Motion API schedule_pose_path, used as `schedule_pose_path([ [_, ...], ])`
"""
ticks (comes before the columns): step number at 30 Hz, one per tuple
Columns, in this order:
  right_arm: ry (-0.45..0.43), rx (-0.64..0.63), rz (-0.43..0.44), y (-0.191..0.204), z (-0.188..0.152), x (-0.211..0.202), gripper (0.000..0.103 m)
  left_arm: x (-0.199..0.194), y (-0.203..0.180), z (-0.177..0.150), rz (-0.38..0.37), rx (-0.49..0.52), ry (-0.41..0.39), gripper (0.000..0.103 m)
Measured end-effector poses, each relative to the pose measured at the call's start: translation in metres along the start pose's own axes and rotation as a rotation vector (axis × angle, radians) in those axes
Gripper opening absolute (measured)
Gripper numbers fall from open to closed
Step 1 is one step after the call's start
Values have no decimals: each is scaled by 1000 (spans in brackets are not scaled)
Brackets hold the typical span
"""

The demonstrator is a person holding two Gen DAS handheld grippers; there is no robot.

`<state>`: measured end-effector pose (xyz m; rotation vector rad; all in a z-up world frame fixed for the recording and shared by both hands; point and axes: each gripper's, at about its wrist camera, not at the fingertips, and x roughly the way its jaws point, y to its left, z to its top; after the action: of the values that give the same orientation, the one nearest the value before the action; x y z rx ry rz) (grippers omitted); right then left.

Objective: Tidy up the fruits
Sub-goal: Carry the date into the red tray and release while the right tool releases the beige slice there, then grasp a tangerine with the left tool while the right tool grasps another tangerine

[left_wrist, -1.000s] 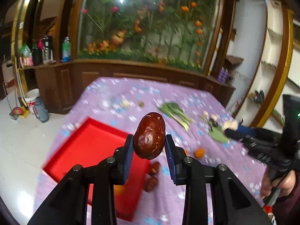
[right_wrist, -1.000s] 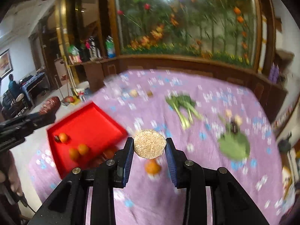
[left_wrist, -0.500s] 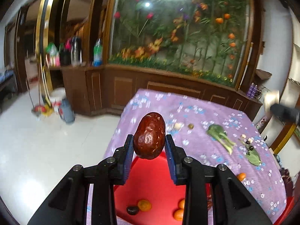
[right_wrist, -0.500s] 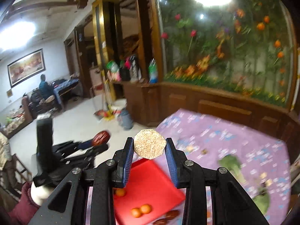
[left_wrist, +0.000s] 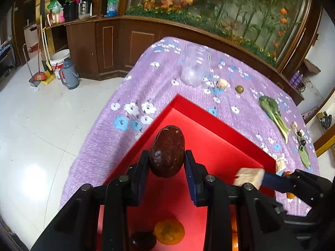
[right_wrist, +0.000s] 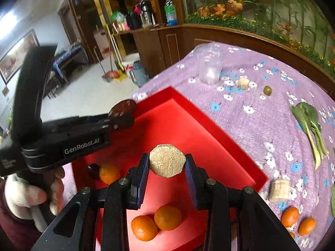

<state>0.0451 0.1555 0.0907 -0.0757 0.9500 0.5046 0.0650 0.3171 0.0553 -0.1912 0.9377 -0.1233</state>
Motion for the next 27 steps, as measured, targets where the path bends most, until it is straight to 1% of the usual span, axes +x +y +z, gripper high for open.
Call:
schedule_pose_path([
  [4, 28, 12, -3, -6, 0, 20, 37, 7, -1, -1, -6, -3, 19, 32],
  [7, 37, 13, -4, -6, -1, 25, 38, 7, 1, -1, -15, -15, 28, 39],
  [9, 32, 21, -2, -5, -1, 25, 39, 3, 1, -2, -17, -23, 23, 47],
  [10, 29, 37, 8, -6, -2, 25, 41, 1, 1, -2, -19, -30, 20, 48],
  [12, 24, 57, 17, -10, 0, 22, 57, -5, 2, -3, -30, -46, 14, 54],
  [14, 3, 59, 12, -10, 0, 15, 62, -12, 0, -3, -34, -54, 3, 56],
  [19, -44, 63, -2, -16, -1, -14, 62, -39, -12, -8, -74, -68, -30, 57],
  [22, -75, 67, -16, -27, -5, -37, 62, -55, -23, -14, -107, -63, -58, 62],
  [24, -98, 74, -36, -40, -15, -56, 62, -67, -33, -21, -133, -53, -78, 63],
  [27, -104, 96, -49, -58, -32, -75, 62, -76, -47, -30, -168, -44, -86, 64],
])
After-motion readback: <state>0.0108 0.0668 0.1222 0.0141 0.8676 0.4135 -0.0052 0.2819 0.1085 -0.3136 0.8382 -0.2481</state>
